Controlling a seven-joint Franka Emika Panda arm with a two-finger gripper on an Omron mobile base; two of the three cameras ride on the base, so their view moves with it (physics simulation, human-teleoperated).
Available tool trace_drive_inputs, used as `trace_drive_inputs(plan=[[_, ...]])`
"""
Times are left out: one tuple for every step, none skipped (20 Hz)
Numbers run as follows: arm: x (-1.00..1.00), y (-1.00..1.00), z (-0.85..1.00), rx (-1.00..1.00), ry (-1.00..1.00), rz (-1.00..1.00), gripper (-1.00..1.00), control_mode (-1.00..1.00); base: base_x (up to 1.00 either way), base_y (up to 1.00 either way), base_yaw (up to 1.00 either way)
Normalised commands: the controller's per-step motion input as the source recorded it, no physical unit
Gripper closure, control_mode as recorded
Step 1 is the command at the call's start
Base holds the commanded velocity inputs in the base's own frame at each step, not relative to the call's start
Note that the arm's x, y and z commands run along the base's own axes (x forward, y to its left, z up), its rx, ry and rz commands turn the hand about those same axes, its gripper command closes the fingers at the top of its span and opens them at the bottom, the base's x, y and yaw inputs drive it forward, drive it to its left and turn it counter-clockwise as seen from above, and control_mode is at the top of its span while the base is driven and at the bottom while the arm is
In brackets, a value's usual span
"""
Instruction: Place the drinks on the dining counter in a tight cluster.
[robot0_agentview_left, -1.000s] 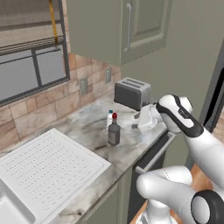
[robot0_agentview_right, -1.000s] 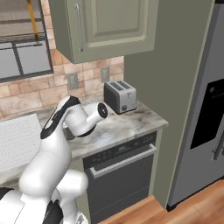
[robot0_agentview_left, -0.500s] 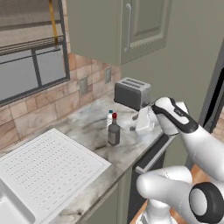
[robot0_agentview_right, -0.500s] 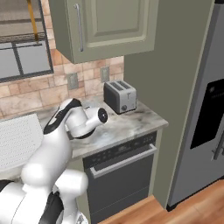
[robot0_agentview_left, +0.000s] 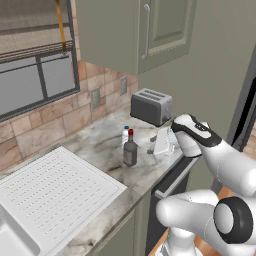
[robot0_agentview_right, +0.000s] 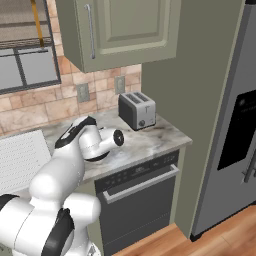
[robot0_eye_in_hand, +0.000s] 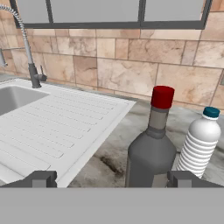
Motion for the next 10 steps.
trace_drive_inputs(plan=[[0.09,0.0,-0.21,0.0,0.0,0.0,-1.0,-1.0,0.0,0.0,0.0],[0.07,0.0,-0.18,0.0,0.0,0.0,-1.0,-1.0,0.0,0.0,0.0],[0.08,0.0,-0.12,0.0,0.0,0.0,-1.0,-1.0,0.0,0.0,0.0],[0.12,0.0,-0.09,0.0,0.0,0.0,-1.0,-1.0,0.0,0.0,0.0],[0.16,0.0,-0.05,0.0,0.0,0.0,-1.0,-1.0,0.0,0.0,0.0],[0.18,0.0,-0.04,0.0,0.0,0.0,-1.0,-1.0,0.0,0.0,0.0],[0.23,0.0,-0.04,0.0,0.0,0.0,-1.0,-1.0,0.0,0.0,0.0],[0.26,0.02,-0.01,0.0,0.0,0.0,-1.0,-1.0,0.0,0.0,0.0],[0.27,0.04,-0.01,0.0,0.0,0.0,-1.0,-1.0,0.0,0.0,0.0],[0.29,0.05,-0.02,0.0,0.0,0.0,-1.0,-1.0,0.0,0.0,0.0]])
